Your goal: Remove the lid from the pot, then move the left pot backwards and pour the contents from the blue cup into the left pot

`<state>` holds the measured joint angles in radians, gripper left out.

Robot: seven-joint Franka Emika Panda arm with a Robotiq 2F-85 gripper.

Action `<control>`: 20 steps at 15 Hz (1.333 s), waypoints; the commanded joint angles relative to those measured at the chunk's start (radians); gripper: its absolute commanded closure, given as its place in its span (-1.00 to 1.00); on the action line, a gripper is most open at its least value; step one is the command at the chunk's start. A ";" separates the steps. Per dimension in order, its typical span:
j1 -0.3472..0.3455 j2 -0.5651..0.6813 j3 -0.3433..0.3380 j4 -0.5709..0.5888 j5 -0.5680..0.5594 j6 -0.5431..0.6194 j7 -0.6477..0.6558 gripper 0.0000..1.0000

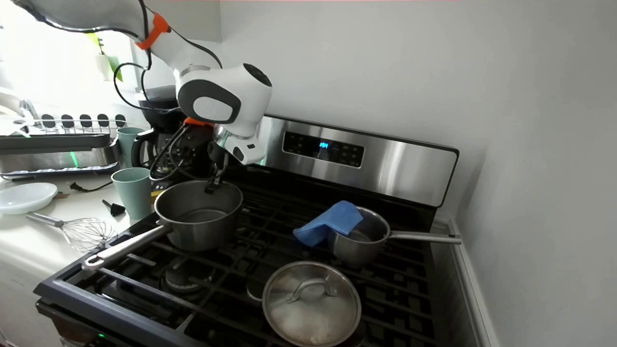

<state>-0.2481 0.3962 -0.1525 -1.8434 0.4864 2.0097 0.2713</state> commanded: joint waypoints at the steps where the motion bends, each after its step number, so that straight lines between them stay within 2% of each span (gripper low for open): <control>1: 0.012 0.082 0.015 0.098 0.024 0.027 0.020 0.95; 6: 0.023 0.139 0.018 0.187 -0.007 0.009 0.056 0.95; 20: 0.007 0.283 0.027 0.414 -0.051 -0.079 0.050 0.95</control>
<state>-0.2278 0.5924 -0.1316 -1.5357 0.4473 1.9260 0.3378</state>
